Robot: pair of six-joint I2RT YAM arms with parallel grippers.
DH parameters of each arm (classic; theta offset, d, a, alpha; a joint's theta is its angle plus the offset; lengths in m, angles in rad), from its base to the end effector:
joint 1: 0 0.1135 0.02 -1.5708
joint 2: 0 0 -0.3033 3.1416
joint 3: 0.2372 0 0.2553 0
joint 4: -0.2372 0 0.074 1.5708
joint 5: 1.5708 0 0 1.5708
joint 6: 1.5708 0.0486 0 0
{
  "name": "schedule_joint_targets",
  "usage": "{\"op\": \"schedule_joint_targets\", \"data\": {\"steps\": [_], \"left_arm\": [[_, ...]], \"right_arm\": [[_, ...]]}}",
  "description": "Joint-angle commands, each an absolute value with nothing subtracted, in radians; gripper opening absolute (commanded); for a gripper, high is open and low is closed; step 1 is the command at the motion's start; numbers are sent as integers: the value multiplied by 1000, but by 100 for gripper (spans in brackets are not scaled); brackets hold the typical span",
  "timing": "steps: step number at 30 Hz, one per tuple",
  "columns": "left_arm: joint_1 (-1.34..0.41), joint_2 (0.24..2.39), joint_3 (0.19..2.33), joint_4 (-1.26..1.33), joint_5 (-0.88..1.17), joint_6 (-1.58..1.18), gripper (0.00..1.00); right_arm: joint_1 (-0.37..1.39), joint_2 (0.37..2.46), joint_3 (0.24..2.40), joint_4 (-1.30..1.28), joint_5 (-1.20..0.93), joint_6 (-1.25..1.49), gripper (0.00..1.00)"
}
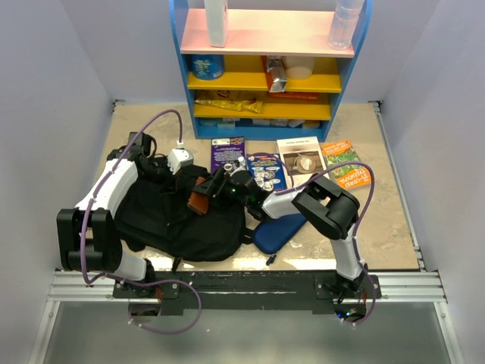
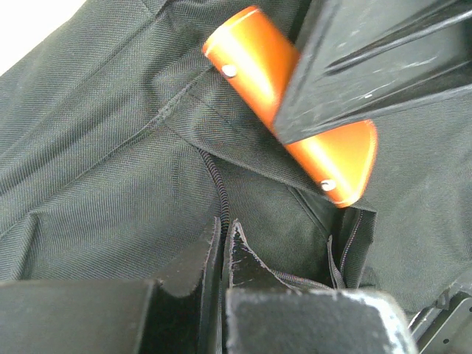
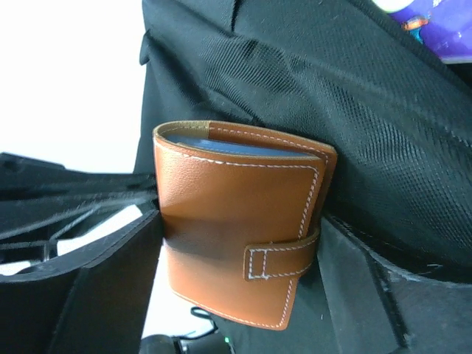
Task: Pack the student bag
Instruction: Place the stationery in the student bag.
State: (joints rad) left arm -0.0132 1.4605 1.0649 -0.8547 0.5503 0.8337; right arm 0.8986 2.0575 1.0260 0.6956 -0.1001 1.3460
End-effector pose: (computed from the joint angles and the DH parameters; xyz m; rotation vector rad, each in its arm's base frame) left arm 0.2747 -0.0290 0.2651 1.1719 2.3124 -0.5035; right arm 0.2803 0.3600 0.1591 0.4229 2.2210 1.4947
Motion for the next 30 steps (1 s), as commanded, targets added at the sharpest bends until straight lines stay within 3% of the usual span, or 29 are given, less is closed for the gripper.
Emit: {"op": "schedule_joint_targets", "data": {"steps": [1, 7, 16, 20, 23, 30], "left_arm": [[-14, 1460, 1085, -877, 591, 850, 0], [-12, 1460, 1086, -877, 598, 842, 0], [-12, 1451, 1088, -884, 601, 839, 0], [-12, 1448, 1091, -893, 601, 842, 0], [-14, 1450, 1095, -893, 598, 845, 0], [-12, 1451, 1100, -900, 600, 848, 0]], "right_arm": [[911, 1942, 983, 741, -95, 1281, 80], [940, 1881, 1022, 643, -89, 1186, 78], [1005, 1943, 1244, 345, -42, 1048, 80], [1037, 1991, 1420, 4, 88, 1015, 88], [1039, 2011, 1459, -115, 156, 1067, 88], [1039, 1980, 1462, -160, 229, 1014, 89]]}}
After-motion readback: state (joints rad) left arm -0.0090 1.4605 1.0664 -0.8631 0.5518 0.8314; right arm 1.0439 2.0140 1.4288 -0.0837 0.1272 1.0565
